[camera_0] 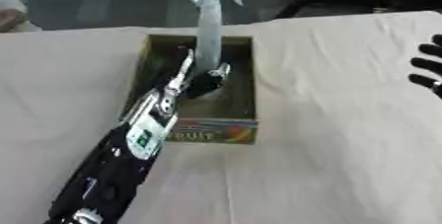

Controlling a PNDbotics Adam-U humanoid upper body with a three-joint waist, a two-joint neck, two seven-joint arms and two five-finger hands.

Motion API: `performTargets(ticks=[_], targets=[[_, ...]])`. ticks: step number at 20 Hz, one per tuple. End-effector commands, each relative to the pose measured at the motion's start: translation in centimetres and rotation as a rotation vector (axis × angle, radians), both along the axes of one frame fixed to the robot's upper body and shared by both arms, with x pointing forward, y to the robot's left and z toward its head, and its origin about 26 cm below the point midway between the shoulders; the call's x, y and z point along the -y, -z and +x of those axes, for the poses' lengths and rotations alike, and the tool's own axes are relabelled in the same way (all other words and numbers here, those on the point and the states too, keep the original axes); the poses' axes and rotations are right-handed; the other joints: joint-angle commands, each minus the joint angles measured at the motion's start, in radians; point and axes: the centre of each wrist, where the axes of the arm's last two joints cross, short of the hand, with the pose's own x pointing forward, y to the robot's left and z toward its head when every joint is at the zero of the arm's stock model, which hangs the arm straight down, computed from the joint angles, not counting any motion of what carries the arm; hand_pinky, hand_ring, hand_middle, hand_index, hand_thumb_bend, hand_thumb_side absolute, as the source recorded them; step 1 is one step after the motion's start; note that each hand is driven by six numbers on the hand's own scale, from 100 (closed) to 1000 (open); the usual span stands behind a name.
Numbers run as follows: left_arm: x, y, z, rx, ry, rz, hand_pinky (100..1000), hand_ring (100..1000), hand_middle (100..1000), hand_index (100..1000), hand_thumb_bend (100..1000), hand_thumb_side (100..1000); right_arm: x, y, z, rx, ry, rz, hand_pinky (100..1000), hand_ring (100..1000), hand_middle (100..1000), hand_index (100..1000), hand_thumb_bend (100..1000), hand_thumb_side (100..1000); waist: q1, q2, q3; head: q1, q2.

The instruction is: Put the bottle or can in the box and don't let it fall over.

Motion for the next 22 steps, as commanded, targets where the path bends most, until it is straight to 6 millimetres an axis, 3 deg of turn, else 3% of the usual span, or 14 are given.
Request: performTargets(ticks=[1,2,3,4,6,7,8,11,12,13,15,16,18,22], targets=[[-1.2,-1.0,0.2,0.0,-0.039,0.018,1000,823,726,952,100,668,0.2,-0.9,-0.4,0.026,0.01,-0.013,828,846,800,831,100,980,-0.007,-0.025,0.003,-0.003,-0.007],[-1.4,-1.2,0.2,-0.001,-0.043,0.001,1000,823,728,951,100,516,0.2,-0.9,-0.4,0.032,0.005,-0.014,828,846,800,831,100,919,-0.007,-0.026,0.004,-0.005,-0.006],[-1.6,-1.4,0.1,-0.005,-0.044,-0.017,1000,830,741,954,100,356,0.2,-0.9,-0.4,0.039,-0.003,-0.016,828,846,801,831,100,742,-0.007,-0.027,0.005,-0.008,-0.005],[-1.9,-1.6,0.0,-0.014,-0.037,-0.041,1000,834,749,956,100,353,0.3,-0.9,-0.4,0.045,-0.009,-0.02,828,846,801,831,100,847,-0.006,-0.029,0.007,-0.013,-0.003],[-2.6,-2.0,-0.1,-0.034,-0.014,-0.093,1000,845,760,957,100,392,0.4,-0.8,-0.5,0.045,-0.005,-0.021,828,846,801,831,100,940,-0.004,-0.03,0.011,-0.02,-0.002],[-2.8,-2.1,-0.1,-0.036,-0.005,-0.11,1000,845,759,955,100,697,0.5,-0.7,-0.5,0.036,0.003,-0.019,828,846,801,831,100,1000,-0.004,-0.031,0.012,-0.023,-0.001],[-3.1,-2.2,-0.1,-0.037,0.003,-0.123,1000,840,752,953,113,750,0.5,-0.7,-0.5,0.026,0.012,-0.018,828,846,801,831,100,1000,-0.004,-0.031,0.013,-0.024,-0.001],[-3.4,-2.6,-0.3,-0.013,-0.013,-0.137,1000,835,742,960,213,812,0.4,-0.8,-0.5,0.021,0.02,-0.016,828,846,801,831,100,1000,-0.004,-0.031,0.014,-0.025,0.0],[-3.4,-2.8,-0.3,0.002,-0.022,-0.126,1000,836,746,967,185,806,0.4,-0.8,-0.5,0.031,0.01,-0.018,828,846,801,830,100,798,-0.004,-0.031,0.015,-0.026,0.001],[-3.4,-3.0,-0.4,0.014,-0.03,-0.114,1000,841,756,976,180,803,0.4,-0.8,-0.5,0.042,-0.005,-0.021,828,846,801,830,100,721,-0.004,-0.031,0.015,-0.026,0.001],[-3.4,-3.3,-0.5,0.029,-0.041,-0.089,1000,842,756,971,156,789,0.4,-0.8,-0.5,0.052,-0.02,-0.025,828,846,801,831,100,756,-0.004,-0.032,0.016,-0.026,0.0],[-3.4,-3.4,-0.6,0.029,-0.044,-0.081,1000,841,753,967,141,787,0.4,-0.8,-0.5,0.052,-0.021,-0.025,828,846,801,831,100,843,-0.004,-0.032,0.016,-0.026,0.0],[-3.4,-3.5,-0.6,0.026,-0.052,-0.079,1000,839,743,950,100,686,0.3,-0.8,-0.5,0.057,-0.035,-0.028,828,846,801,831,100,554,-0.004,-0.033,0.016,-0.027,-0.001],[-3.7,-3.4,-0.5,0.031,-0.069,-0.091,1000,837,739,940,100,346,0.4,-0.8,-0.5,0.062,-0.066,-0.036,827,846,801,830,100,503,-0.005,-0.034,0.016,-0.027,-0.003]])
